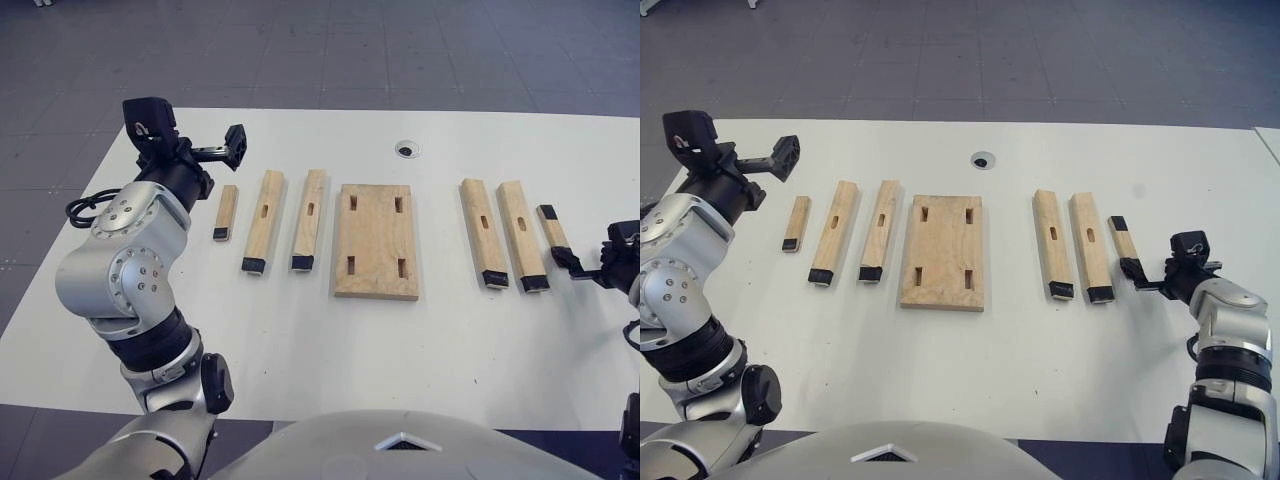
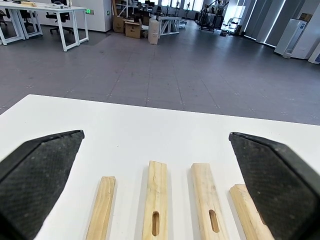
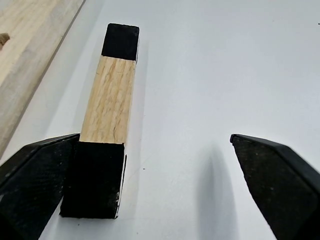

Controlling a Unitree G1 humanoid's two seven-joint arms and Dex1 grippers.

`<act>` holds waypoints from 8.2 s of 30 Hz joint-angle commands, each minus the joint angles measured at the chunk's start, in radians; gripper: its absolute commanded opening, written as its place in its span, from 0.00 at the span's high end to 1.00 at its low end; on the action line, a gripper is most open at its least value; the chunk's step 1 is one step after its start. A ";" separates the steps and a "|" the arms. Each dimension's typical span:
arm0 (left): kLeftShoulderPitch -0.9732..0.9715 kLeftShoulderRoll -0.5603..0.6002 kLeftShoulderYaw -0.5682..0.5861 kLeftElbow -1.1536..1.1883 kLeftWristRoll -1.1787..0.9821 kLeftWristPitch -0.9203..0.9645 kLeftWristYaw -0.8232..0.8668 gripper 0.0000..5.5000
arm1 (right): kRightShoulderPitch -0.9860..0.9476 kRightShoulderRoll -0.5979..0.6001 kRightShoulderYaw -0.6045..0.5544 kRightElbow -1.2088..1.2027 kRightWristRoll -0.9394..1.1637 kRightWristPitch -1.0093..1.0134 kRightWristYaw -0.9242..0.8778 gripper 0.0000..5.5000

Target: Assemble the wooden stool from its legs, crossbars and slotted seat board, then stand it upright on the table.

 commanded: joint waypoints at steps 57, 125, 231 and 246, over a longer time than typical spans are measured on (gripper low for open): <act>-0.442 -0.238 0.342 0.395 -0.809 0.233 0.142 0.02 | -0.366 0.479 0.270 -0.905 0.260 0.458 -0.273 0.77; -0.243 0.079 -0.171 0.456 -1.525 -0.356 0.556 0.89 | -0.305 0.479 0.391 -0.980 0.255 0.414 -0.159 0.77; 0.327 -0.091 -0.278 0.638 0.111 -0.751 -0.127 0.92 | -0.290 0.502 0.191 -0.904 0.085 0.318 -0.424 0.00; 0.232 -0.106 -0.269 0.484 0.148 -0.768 -0.067 0.92 | -0.285 0.507 0.198 -0.897 0.077 0.309 -0.429 0.00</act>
